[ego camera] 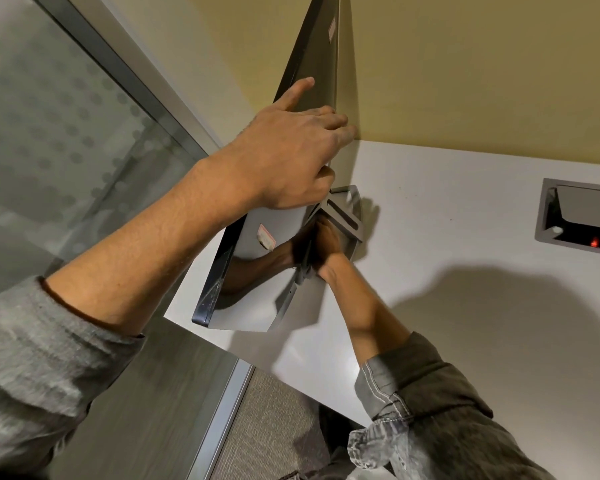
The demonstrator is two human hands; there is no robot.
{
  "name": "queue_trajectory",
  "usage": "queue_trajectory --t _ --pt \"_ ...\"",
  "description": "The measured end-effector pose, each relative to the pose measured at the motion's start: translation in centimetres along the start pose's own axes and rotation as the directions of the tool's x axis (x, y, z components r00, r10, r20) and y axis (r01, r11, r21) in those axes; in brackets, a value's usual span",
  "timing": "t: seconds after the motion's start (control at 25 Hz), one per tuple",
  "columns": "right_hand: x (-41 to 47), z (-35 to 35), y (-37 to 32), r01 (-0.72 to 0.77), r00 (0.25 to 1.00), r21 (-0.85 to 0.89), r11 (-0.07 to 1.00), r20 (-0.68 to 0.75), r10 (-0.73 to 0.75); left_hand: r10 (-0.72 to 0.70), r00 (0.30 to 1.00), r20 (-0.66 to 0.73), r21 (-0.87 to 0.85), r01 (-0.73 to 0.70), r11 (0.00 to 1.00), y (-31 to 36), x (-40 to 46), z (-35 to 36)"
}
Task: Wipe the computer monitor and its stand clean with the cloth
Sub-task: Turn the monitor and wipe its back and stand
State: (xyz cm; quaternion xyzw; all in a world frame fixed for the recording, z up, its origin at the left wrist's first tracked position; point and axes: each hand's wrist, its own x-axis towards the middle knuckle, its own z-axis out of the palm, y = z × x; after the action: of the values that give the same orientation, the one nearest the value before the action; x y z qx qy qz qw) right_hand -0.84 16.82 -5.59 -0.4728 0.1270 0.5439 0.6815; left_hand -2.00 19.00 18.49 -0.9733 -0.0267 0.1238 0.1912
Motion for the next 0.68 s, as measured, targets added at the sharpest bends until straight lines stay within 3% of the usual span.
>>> queue_trajectory --t 0.12,0.28,0.4,0.56,0.68 --pt "-0.1 0.2 0.7 0.146 0.988 0.023 0.989 -0.058 -0.145 -0.002 1.0 -0.001 -0.018 0.002 1.0 -0.1 0.0 0.0" --pt "-1.1 -1.9 2.6 0.205 0.977 -0.317 0.926 0.119 -0.176 -0.007 1.0 0.006 -0.028 0.007 1.0 0.1 0.1 -0.1" --pt "-3.0 -3.0 3.2 0.236 0.971 -0.476 0.847 0.146 -0.188 -0.005 1.0 -0.001 -0.024 0.005 1.0 0.3 0.1 -0.1" --pt "-3.6 -3.4 1.9 0.091 0.996 -0.446 0.891 0.028 -0.088 -0.017 1.0 0.008 -0.009 0.017 1.0 0.1 0.0 -0.1" --pt "-2.3 -2.3 1.0 -0.014 1.0 -0.239 0.971 -0.021 0.01 -0.018 1.0 0.024 0.004 0.018 1.0 0.1 -0.1 -0.2"
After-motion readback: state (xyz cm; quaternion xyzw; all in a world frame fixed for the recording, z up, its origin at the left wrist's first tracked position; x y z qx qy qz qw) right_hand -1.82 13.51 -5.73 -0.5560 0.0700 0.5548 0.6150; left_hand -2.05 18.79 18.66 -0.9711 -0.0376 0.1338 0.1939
